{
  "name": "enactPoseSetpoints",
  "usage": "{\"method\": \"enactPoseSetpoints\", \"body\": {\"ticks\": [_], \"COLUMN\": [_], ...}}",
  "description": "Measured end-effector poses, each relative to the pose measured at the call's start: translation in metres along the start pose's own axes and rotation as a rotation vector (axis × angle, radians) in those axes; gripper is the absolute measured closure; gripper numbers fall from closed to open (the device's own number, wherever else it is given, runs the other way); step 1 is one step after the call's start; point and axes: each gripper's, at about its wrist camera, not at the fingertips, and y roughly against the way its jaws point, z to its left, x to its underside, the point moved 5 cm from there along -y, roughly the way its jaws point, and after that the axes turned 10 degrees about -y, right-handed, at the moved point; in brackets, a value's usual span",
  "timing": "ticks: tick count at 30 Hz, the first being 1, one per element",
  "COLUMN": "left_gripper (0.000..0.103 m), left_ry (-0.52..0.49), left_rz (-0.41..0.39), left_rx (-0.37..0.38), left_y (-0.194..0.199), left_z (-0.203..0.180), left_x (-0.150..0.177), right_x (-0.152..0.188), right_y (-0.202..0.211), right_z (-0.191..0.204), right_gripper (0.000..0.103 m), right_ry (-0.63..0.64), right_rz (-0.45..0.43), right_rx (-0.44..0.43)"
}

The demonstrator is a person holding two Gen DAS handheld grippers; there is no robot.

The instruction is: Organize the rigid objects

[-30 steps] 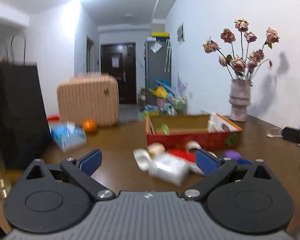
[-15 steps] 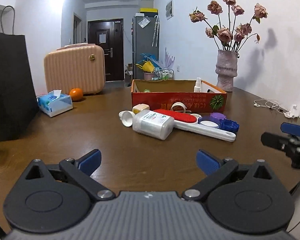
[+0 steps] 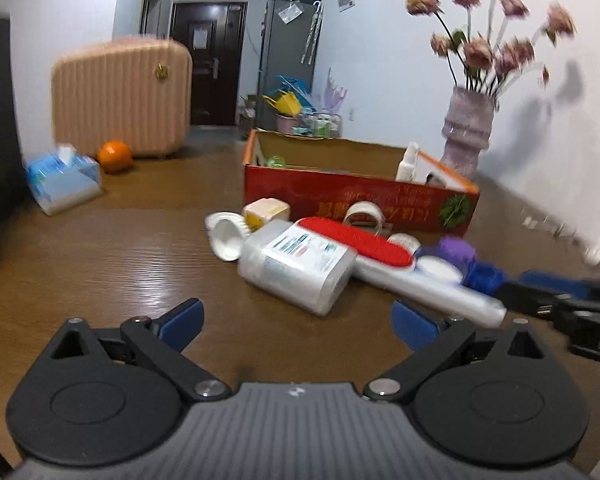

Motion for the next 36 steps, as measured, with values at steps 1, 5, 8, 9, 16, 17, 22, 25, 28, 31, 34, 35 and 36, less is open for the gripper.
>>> {"method": "enactPoseSetpoints", "body": {"ticks": [1, 5, 8, 9, 16, 17, 22, 25, 28, 31, 34, 35, 36], "left_gripper": [0.010, 0.034, 0.045, 0.049, 0.056, 0.059, 0.065, 0.065, 0.065, 0.065, 0.065, 0.066, 0.066], "left_ry": [0.042, 0.174, 0.268, 0.295, 0.419, 0.423, 0.371, 0.334, 0.272, 0.235, 0.200, 0.202, 0.209], "left_rz": [0.008, 0.052, 0.102, 0.111, 0.114, 0.111, 0.107, 0.137, 0.151, 0.170, 0.164, 0.166, 0.174], "left_rx": [0.030, 0.090, 0.104, 0.118, 0.249, 0.246, 0.249, 0.295, 0.339, 0.376, 0.401, 0.404, 0.405], "left_y": [-0.007, -0.037, -0.058, -0.063, -0.075, -0.073, -0.054, -0.034, -0.009, 0.012, 0.022, 0.023, 0.022], "left_z": [0.005, 0.026, 0.042, 0.045, 0.066, 0.067, 0.053, 0.034, 0.011, -0.009, -0.024, -0.026, -0.027], "left_x": [-0.003, -0.013, -0.014, -0.014, -0.006, -0.006, -0.002, 0.007, 0.018, 0.027, 0.029, 0.029, 0.029], "right_x": [-0.005, -0.026, -0.036, -0.038, -0.035, -0.033, -0.022, -0.008, 0.006, 0.020, 0.029, 0.031, 0.032], "right_y": [-0.011, -0.063, -0.106, -0.119, -0.173, -0.171, -0.147, -0.114, -0.068, -0.029, -0.002, 0.002, 0.003], "right_z": [0.001, 0.014, 0.029, 0.031, 0.036, 0.039, 0.042, 0.039, 0.030, 0.021, 0.010, 0.005, 0.003], "right_gripper": [0.068, 0.069, 0.068, 0.069, 0.077, 0.077, 0.081, 0.081, 0.081, 0.081, 0.081, 0.082, 0.082], "right_ry": [-0.020, -0.057, -0.039, -0.045, -0.165, -0.148, -0.136, -0.140, -0.180, -0.212, -0.259, -0.279, -0.287], "right_rz": [0.019, 0.086, 0.131, 0.159, 0.286, 0.287, 0.332, 0.322, 0.316, 0.309, 0.299, 0.294, 0.291], "right_rx": [-0.021, -0.113, -0.159, -0.167, -0.216, -0.213, -0.247, -0.243, -0.231, -0.223, -0.218, -0.215, -0.213]}}
